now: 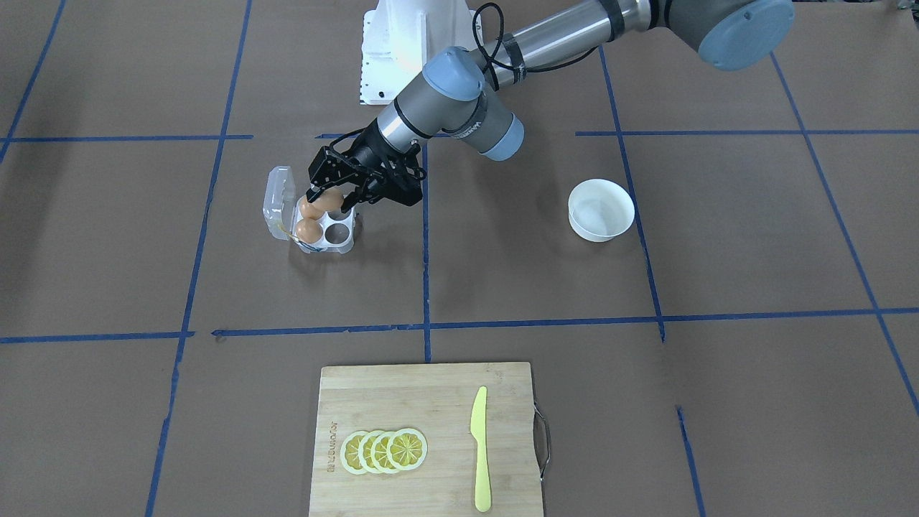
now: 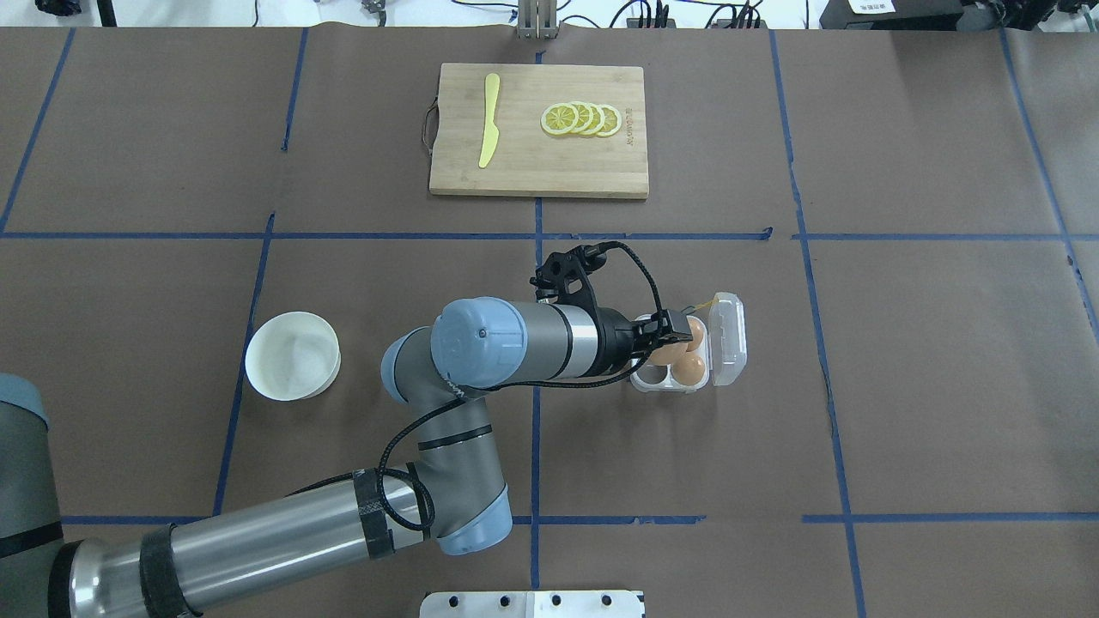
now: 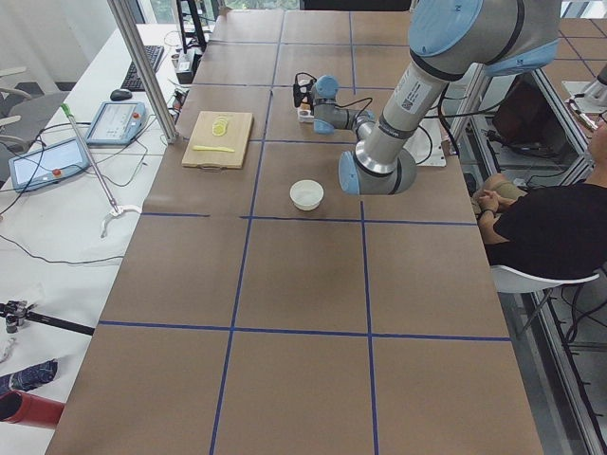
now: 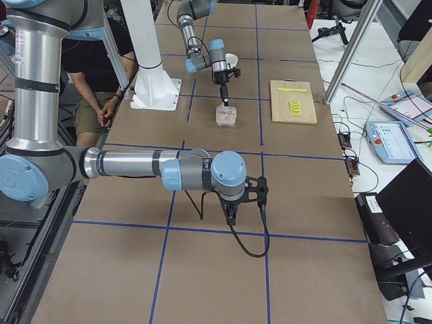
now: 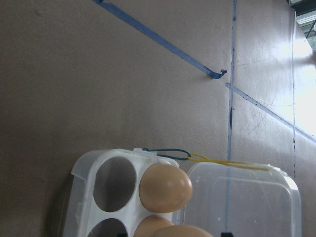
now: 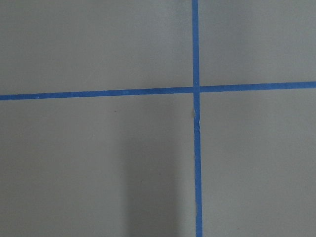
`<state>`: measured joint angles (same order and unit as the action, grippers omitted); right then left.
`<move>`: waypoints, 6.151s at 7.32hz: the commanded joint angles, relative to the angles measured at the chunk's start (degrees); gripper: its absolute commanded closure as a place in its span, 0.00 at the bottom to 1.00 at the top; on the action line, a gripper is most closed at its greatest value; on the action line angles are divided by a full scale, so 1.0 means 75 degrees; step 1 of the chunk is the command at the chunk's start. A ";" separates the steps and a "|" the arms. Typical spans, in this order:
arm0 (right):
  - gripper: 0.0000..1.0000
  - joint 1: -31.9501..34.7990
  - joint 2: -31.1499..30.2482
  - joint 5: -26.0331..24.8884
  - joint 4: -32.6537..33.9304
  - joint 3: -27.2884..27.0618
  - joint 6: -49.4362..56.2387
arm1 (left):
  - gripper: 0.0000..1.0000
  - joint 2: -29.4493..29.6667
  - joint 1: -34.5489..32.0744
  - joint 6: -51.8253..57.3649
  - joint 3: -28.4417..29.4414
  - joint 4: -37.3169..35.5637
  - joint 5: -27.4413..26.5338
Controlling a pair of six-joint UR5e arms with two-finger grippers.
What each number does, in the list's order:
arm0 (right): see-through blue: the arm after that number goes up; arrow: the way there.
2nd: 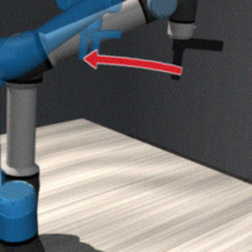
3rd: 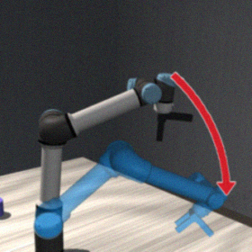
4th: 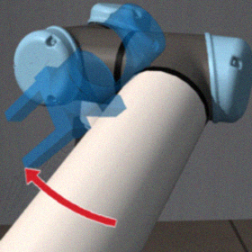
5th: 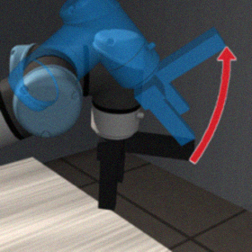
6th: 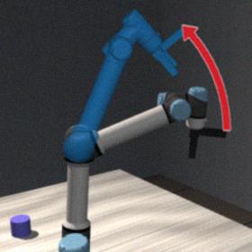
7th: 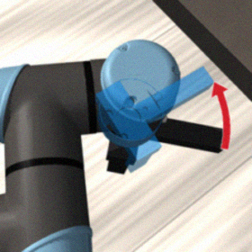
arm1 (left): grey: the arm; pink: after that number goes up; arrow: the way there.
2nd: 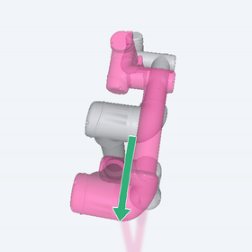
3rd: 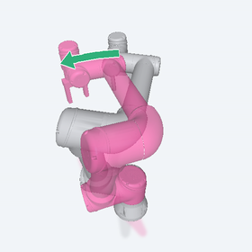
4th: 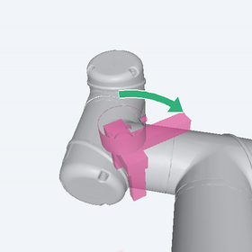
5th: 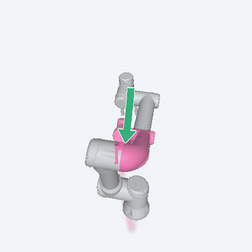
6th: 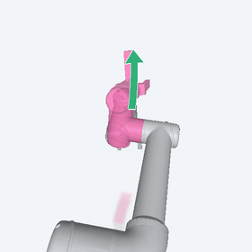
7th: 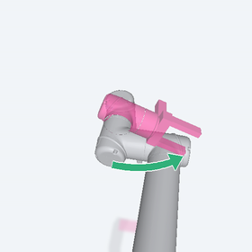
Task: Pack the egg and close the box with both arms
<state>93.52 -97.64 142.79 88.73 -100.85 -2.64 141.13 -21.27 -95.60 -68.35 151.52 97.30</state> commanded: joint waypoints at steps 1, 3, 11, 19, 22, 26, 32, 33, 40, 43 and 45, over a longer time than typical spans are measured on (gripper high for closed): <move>0.00 0.0000 -0.0001 0.0004 -0.0007 -0.0006 0.0000 | 0.00 -0.0044 -0.0175 -0.0179 0.0008 -0.0047 0.0046; 0.00 0.0000 0.0010 0.0004 -0.0007 -0.0018 0.0000 | 0.00 -0.0056 -0.0396 -0.0156 -0.0073 -0.0093 0.0394; 0.74 -0.4668 0.0302 -0.1235 -0.4549 -0.1342 -0.8359 | 0.00 -0.2469 -0.3170 0.0981 -0.5495 -0.6731 0.2846; 1.00 -0.7814 0.3003 -0.2724 -0.4087 -0.0571 -0.9291 | 0.00 -0.4310 -0.5798 0.6275 -0.5361 -0.7301 0.3371; 1.00 -0.7992 0.4964 -0.2984 -0.2961 0.0052 -0.9363 | 0.00 -0.4484 -0.5824 0.6418 -0.5206 -0.7219 0.3432; 0.00 -0.7702 0.5026 -0.3652 -0.1856 -0.0624 -1.0031 | 0.00 -0.5491 -0.6489 0.8440 -0.5113 -0.6832 0.3630; 0.00 -0.3984 0.2480 -0.2265 0.1153 -0.1800 -0.3241 | 0.00 -0.5855 -0.8342 1.2169 -0.3930 -0.6949 0.4053; 0.00 -0.2952 0.1683 -0.1875 0.1142 -0.1648 -0.1529 | 0.00 -0.6042 -0.8366 1.2381 -0.3917 -0.6949 0.4135; 0.00 -0.0410 -0.0001 -0.1051 0.1071 -0.0241 0.1546 | 0.00 -0.7145 -0.8941 1.3790 -0.3274 -0.7007 0.4404; 0.00 -0.0153 0.0104 -0.0981 0.1060 0.0742 0.1547 | 0.00 -0.7122 -0.8964 1.3731 -0.3390 -0.8062 0.4792; 0.00 -0.0024 0.0116 -0.0922 0.1060 0.0744 0.1512 | 0.00 -0.7122 -0.8964 1.3731 -0.3390 -0.8039 0.4792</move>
<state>92.73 -96.91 135.64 96.68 -95.53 8.89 87.72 -88.50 7.44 -93.73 91.34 133.17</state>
